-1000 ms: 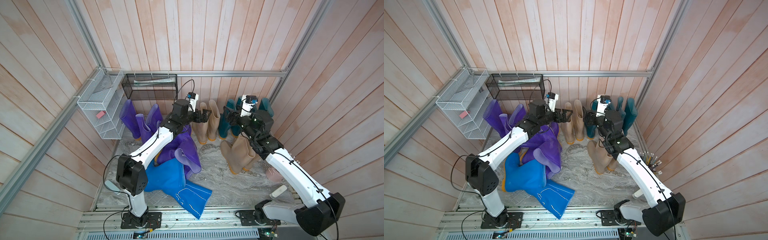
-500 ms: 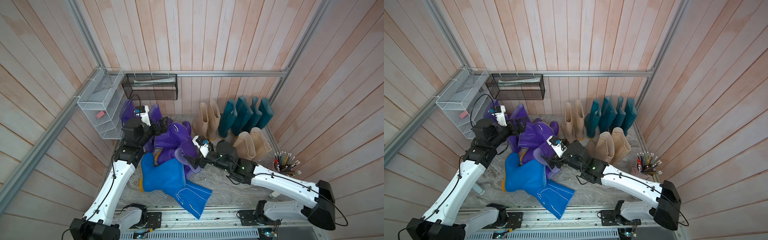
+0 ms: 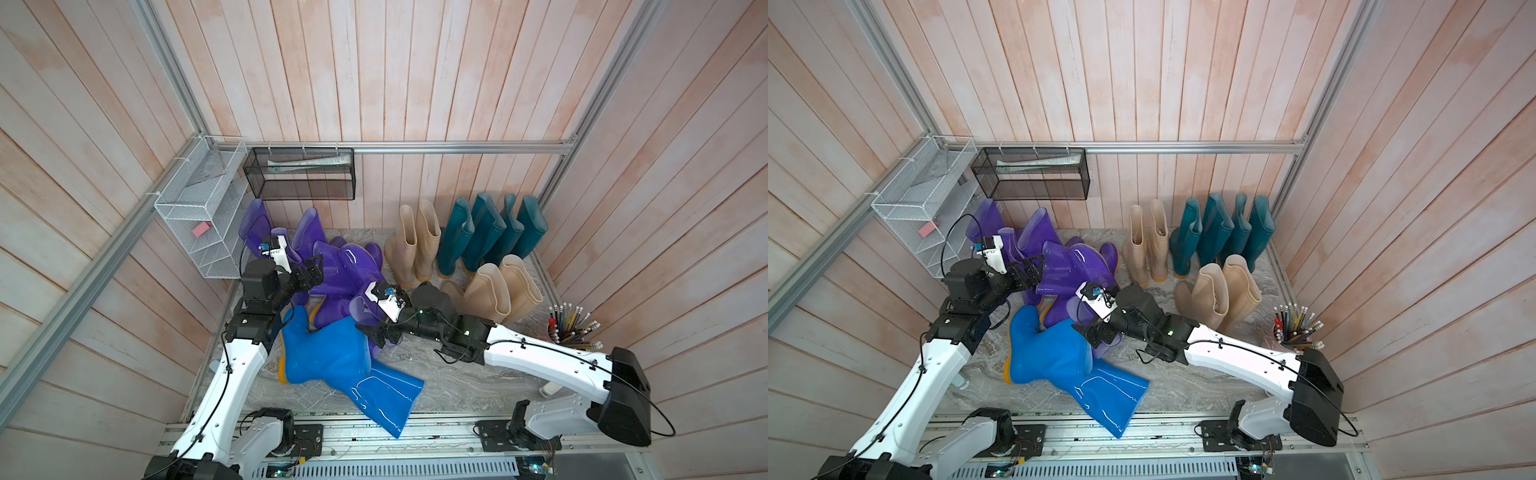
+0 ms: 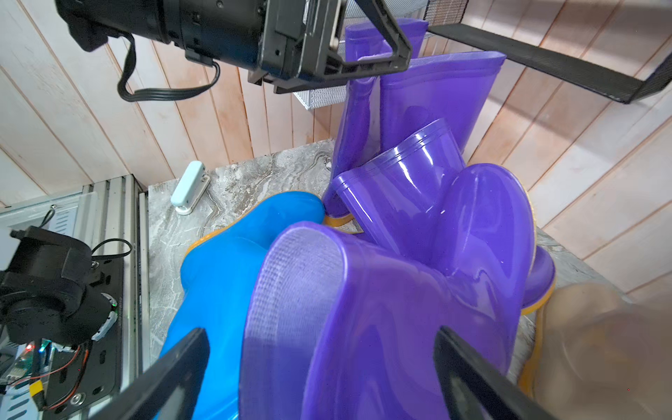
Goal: Match and arrange rain boots in pairs
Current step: Pick up the rain boot at the center of the board.
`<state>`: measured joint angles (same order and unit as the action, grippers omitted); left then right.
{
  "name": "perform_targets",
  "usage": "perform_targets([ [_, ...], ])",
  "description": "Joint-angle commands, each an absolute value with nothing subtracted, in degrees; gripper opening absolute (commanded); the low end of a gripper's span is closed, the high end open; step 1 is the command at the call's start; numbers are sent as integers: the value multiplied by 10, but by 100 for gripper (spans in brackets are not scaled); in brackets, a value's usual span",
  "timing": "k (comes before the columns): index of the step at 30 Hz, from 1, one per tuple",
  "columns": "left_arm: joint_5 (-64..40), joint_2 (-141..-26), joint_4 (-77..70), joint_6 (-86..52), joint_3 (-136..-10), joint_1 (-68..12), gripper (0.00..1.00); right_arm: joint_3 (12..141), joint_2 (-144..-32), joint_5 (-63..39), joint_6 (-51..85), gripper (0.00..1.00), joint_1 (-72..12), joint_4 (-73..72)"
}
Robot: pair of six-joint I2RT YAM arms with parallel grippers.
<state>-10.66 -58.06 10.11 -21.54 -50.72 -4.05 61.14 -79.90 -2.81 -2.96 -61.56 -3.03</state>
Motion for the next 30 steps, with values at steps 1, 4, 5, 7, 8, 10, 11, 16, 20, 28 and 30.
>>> perform_targets([
  [1, -121, -572, 77, -230, -491, -32, 100, 624, -821, 5, -18, 98, -618, -25],
  [4, -131, -564, 74, -233, -486, -30, 100, 643, -845, 112, -19, 94, -621, -7],
  [5, -131, -561, 74, -234, -485, -29, 100, 651, -853, 152, -15, 87, -620, -4],
  [7, -133, -556, 68, -240, -479, -27, 100, 660, -856, 180, 0, 63, -612, -7],
  [8, -137, -552, 62, -245, -475, -26, 100, 665, -854, 170, 18, 41, -601, -11],
  [10, -145, -552, 60, -247, -472, -25, 100, 668, -844, 143, 54, 1, -580, -31],
  [11, -146, -552, 61, -249, -472, -25, 100, 667, -839, 143, 64, 0, -574, -47],
  [16, -150, -548, 61, -250, -470, -25, 100, 687, -825, 138, 80, 0, -550, -74],
  [20, -152, -545, 59, -251, -468, -23, 100, 744, -848, 110, 48, 0, -526, -44],
  [28, -154, -546, 55, -253, -465, -21, 100, 866, -899, 31, 12, 0, -459, 16],
  [30, -153, -548, 56, -250, -466, -21, 100, 899, -912, 27, 6, 0, -451, 32],
])
